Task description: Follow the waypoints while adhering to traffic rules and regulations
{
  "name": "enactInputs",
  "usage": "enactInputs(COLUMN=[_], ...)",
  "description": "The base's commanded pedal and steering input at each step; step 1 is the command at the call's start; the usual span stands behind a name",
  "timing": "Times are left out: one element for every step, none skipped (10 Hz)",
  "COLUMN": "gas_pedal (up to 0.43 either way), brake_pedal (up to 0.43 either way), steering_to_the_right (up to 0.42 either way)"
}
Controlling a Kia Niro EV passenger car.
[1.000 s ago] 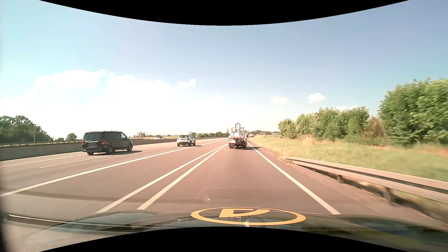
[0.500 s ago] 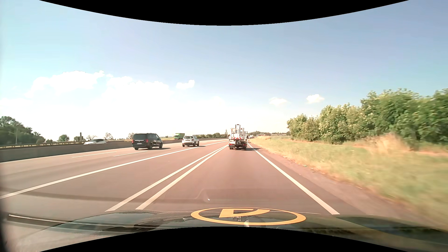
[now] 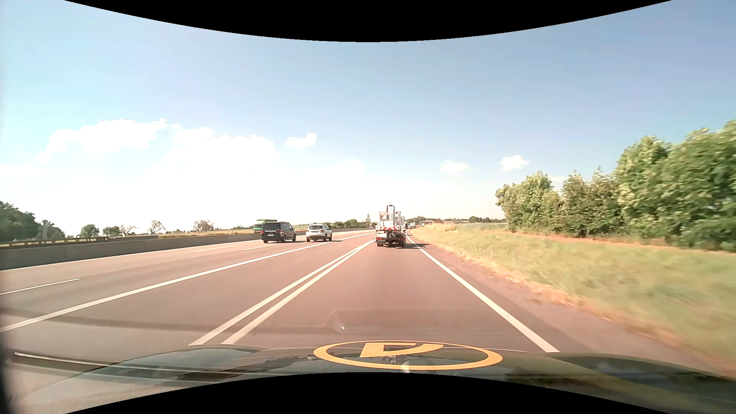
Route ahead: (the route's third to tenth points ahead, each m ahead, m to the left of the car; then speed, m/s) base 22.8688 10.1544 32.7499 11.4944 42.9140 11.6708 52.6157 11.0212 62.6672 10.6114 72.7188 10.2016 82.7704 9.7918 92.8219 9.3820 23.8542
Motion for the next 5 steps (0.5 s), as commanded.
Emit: enactInputs(gas_pedal=[0.26,0.26,0.299,0.331,0.331], brake_pedal=[0.0,0.0,0.0,0.0,0.0], steering_to_the_right=[0.001,0.002,0.001,0.002,0.002])
